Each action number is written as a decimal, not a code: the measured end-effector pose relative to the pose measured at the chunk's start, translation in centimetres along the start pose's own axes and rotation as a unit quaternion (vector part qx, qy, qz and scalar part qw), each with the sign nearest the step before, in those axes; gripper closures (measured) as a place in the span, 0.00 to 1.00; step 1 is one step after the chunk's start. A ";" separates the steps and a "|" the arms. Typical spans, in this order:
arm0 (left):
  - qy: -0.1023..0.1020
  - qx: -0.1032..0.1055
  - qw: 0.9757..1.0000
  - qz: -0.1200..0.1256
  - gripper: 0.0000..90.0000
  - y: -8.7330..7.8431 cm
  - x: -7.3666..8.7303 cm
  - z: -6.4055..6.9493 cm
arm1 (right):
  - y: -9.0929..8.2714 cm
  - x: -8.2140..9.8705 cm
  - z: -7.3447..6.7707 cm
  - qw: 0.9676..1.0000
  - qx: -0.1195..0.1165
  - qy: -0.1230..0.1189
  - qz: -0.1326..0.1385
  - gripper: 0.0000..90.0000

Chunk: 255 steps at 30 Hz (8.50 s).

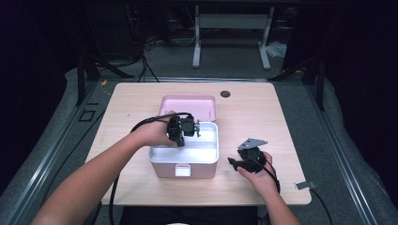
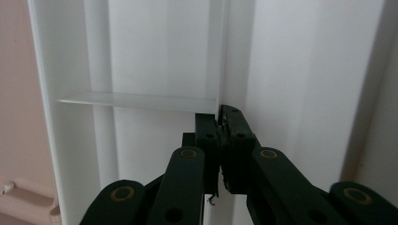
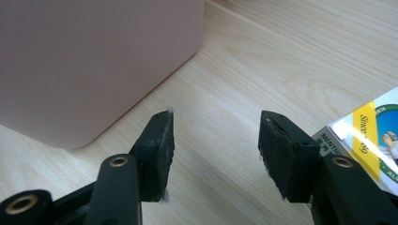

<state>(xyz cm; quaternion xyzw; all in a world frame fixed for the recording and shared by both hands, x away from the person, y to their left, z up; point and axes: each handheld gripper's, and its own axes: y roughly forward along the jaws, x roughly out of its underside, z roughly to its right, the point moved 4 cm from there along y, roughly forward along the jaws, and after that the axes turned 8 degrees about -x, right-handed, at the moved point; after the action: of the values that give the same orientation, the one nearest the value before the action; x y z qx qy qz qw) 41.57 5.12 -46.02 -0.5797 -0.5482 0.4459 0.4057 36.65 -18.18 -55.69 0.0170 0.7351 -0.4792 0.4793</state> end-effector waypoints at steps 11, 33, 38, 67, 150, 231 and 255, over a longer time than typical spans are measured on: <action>0.007 -0.005 1.000 -0.013 0.97 -0.5 -0.3 0.0 | -0.1 0.0 0.1 1.000 -0.004 -0.001 0.002 0.51; -0.105 -0.009 0.994 0.010 0.99 -4.9 4.5 -2.5 | -0.2 0.0 0.2 1.000 -0.005 -0.002 0.005 0.50; -0.166 -0.002 0.986 0.012 0.99 -5.3 8.2 -3.4 | -0.2 0.0 0.2 1.000 0.000 -0.001 0.002 0.50; -0.367 0.008 0.930 -0.024 0.99 -2.6 24.4 -3.4 | 0.1 -0.5 -0.5 1.000 0.001 -0.015 0.006 0.49; -0.426 0.018 0.904 0.031 0.41 5.6 25.9 2.0 | -0.6 -6.4 6.9 0.931 -0.061 -0.158 -0.324 0.37; -0.431 0.031 0.902 0.029 0.41 5.8 26.4 2.4 | -6.2 -17.5 -2.6 0.869 -0.159 -0.335 -0.328 0.51; -0.427 0.034 0.903 0.031 0.41 5.8 26.4 2.4 | -2.6 -20.0 -7.4 0.860 -0.185 -0.357 -0.315 0.51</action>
<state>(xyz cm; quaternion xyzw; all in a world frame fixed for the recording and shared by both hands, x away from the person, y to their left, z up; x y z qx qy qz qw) 40.87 31.01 -54.18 -0.3367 -0.6355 0.6809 0.1383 41.10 -5.49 -38.87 -0.4769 0.5544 -0.4333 0.5268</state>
